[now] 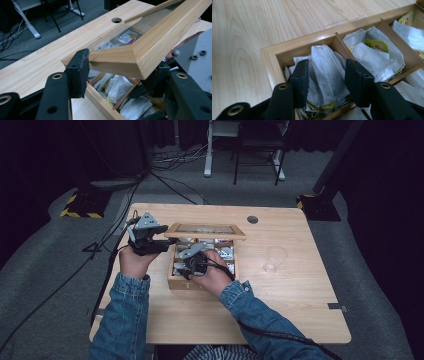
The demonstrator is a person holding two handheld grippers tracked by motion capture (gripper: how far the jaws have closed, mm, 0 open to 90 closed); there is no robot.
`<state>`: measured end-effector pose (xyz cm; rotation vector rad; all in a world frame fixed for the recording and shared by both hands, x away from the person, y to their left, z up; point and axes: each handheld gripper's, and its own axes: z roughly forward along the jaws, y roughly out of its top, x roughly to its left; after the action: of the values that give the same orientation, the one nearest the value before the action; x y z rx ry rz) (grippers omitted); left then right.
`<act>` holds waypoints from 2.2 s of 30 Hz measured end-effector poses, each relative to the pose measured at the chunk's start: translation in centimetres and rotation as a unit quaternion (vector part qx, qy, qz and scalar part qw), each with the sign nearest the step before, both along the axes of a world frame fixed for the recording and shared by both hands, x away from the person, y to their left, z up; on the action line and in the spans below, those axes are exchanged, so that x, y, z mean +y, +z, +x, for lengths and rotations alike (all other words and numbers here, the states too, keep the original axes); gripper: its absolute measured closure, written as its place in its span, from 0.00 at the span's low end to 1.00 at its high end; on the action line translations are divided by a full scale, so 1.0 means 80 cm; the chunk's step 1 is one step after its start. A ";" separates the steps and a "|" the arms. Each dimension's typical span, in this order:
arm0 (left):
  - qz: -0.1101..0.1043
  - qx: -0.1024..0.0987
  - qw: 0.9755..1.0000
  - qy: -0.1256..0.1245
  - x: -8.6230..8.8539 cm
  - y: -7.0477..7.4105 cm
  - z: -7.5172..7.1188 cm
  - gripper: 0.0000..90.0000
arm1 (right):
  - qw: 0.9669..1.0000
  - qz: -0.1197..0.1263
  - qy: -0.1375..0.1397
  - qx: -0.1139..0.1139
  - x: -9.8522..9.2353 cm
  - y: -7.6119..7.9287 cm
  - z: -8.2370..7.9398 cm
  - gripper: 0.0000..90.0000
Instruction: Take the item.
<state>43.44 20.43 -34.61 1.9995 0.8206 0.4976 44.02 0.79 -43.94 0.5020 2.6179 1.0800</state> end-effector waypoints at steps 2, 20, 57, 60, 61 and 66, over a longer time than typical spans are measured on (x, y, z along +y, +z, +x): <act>-0.001 0.000 1.000 -0.001 0.000 0.000 0.000 0.50 | 1.000 0.002 -0.007 0.005 -0.002 0.000 0.002 0.65; -0.001 0.000 1.000 -0.001 0.000 0.000 0.000 0.50 | 1.000 0.002 -0.008 -0.009 -0.011 0.013 -0.002 1.00; -0.002 0.000 1.000 -0.001 0.000 0.000 0.001 0.50 | 0.997 0.068 -0.025 -0.035 -0.085 0.084 -0.039 1.00; -0.002 0.000 1.000 -0.001 0.000 0.000 0.001 0.50 | 0.996 0.071 -0.031 -0.034 -0.094 0.087 -0.040 1.00; -0.002 0.000 1.000 -0.001 0.000 0.000 0.001 0.50 | 0.996 0.072 -0.031 -0.035 -0.097 0.088 -0.041 1.00; -0.002 0.000 1.000 -0.001 0.001 0.000 0.001 0.50 | 0.996 0.073 -0.041 -0.037 -0.112 0.092 -0.043 1.00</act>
<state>43.51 20.48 -34.59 1.9970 0.8191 0.4937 40.57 -8.19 -36.58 0.5848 2.4440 1.2456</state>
